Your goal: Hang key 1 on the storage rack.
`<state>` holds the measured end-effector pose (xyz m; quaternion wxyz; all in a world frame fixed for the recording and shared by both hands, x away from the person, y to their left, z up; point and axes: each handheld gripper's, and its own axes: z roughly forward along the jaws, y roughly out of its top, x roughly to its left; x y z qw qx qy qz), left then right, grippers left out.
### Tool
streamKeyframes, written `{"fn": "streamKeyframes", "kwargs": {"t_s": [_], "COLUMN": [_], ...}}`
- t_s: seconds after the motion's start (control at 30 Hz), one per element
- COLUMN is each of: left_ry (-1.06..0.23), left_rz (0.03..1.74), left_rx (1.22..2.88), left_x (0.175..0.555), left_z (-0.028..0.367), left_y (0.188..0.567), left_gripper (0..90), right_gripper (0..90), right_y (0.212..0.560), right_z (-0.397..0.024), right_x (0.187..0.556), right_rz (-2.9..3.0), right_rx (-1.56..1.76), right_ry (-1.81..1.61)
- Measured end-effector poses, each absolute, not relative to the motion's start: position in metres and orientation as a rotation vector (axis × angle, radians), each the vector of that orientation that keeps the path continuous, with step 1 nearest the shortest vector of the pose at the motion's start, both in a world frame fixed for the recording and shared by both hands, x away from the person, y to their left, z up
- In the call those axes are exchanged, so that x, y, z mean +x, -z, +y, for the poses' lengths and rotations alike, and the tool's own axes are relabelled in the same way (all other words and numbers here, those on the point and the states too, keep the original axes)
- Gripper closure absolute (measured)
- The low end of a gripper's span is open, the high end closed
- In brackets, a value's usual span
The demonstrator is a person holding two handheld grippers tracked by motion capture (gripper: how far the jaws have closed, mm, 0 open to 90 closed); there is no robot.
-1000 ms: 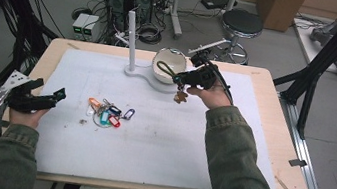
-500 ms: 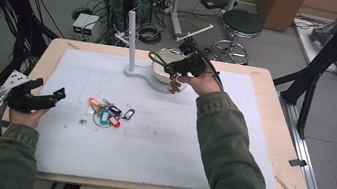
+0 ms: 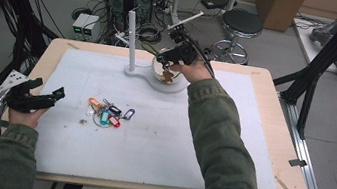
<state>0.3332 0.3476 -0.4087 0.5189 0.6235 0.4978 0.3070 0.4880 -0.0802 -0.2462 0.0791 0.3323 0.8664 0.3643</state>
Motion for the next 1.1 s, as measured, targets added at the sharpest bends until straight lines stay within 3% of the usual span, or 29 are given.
{"fn": "streamKeyframes", "kwargs": {"t_s": [0.67, 1.1], "left_ry": [-0.729, -0.720], "left_rz": [1.199, 1.213], "left_rx": [1.482, 1.461], "left_x": [0.335, 0.336], "left_z": [0.349, 0.352], "left_y": [0.410, 0.410], "left_gripper": [6.2, 6.2], "right_gripper": [71.1, 70.8], "right_y": [0.224, 0.237], "right_z": [-0.034, -0.018], "right_x": [0.505, 0.525], "right_rz": [2.595, 2.588], "right_rx": [0.929, 0.979], "right_ry": [-1.086, -1.042]}}
